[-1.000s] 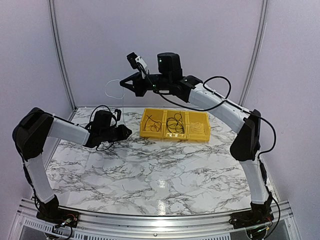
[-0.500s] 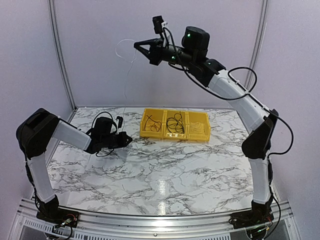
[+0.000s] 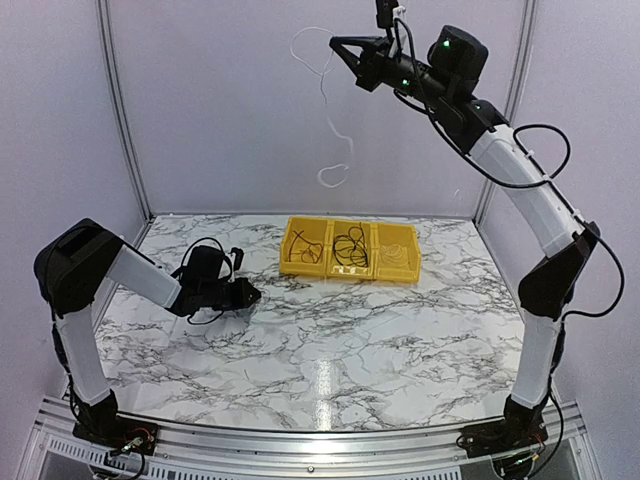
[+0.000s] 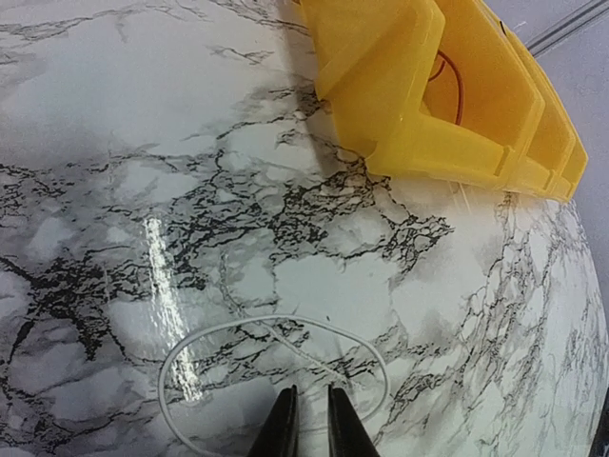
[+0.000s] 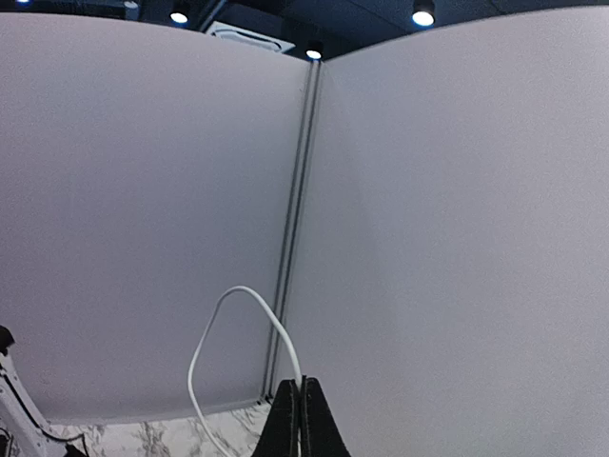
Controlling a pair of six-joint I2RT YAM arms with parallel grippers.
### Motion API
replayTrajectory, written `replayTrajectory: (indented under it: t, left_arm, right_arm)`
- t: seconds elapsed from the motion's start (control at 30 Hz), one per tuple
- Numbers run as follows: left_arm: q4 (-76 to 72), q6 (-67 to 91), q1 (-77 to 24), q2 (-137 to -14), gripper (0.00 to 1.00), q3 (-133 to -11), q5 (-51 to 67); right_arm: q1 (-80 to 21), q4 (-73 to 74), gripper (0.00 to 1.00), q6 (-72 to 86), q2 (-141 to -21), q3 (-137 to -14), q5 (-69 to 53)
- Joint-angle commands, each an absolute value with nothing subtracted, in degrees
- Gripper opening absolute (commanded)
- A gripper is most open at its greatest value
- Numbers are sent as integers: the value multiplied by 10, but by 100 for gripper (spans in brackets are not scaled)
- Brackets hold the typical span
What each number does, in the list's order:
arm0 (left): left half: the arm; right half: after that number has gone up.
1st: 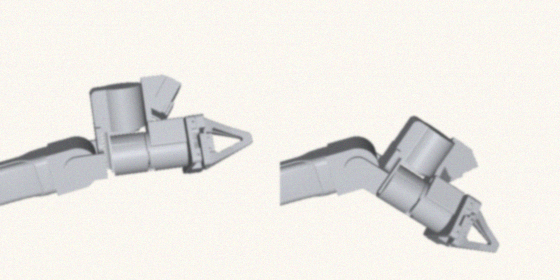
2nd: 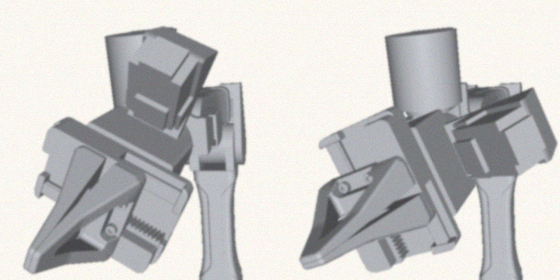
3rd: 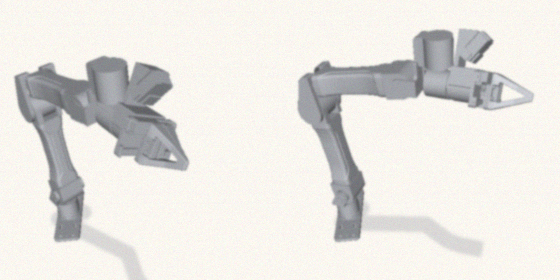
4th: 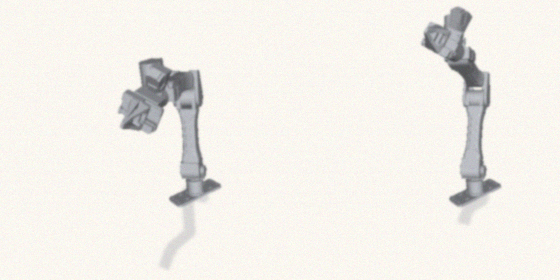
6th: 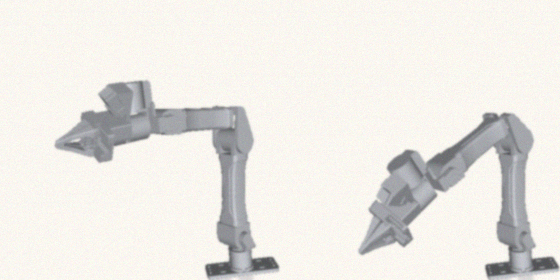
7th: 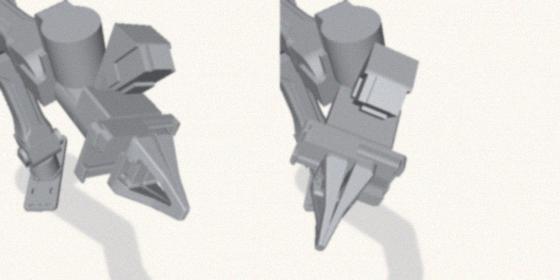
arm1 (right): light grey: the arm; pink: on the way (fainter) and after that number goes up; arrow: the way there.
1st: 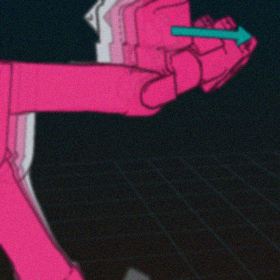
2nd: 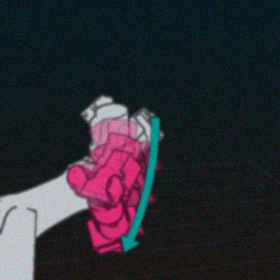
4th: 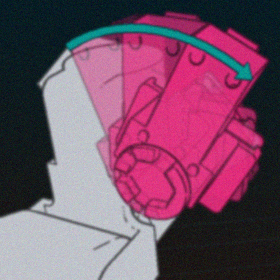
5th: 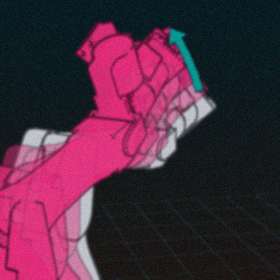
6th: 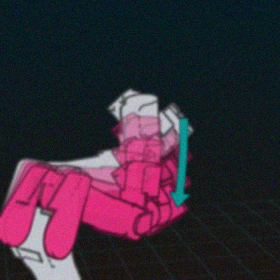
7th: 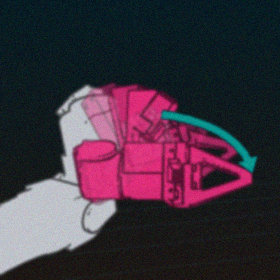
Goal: Untangle the cables
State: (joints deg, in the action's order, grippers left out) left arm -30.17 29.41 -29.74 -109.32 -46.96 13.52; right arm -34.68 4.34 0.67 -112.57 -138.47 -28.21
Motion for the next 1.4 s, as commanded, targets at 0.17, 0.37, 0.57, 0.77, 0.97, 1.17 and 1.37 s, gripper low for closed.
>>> replayTrajectory:
  t: [0.17, 0.37, 0.57, 0.77, 0.97, 1.17, 1.37]
  left_arm:
    - [-283, 336, -292, -1031, 27, -463, 160]
    - [-268, 336, -292, -1001, 32, -458, 130]
    - [-236, 319, -292, -998, 36, -475, 132]
    - [-223, 318, -291, -995, 37, -477, 129]
    - [-218, 327, -291, -995, 38, -472, 124]
    - [-216, 327, -291, -995, 38, -473, 121]
    - [-215, 330, -291, -993, 38, -470, 118]
  right_arm:
    - [-227, 102, 0, -50, -1010, -1156, -250]
    - [-174, 80, 0, -78, -955, -1001, -229]
    - [-122, 42, 0, -96, -953, -882, -218]
    - [-109, 29, 0, -115, -953, -843, -213]
    - [-108, 21, 0, -113, -964, -843, -218]
    - [-109, 18, 0, -118, -982, -846, -212]
    - [-109, 15, 0, -114, -995, -849, -218]
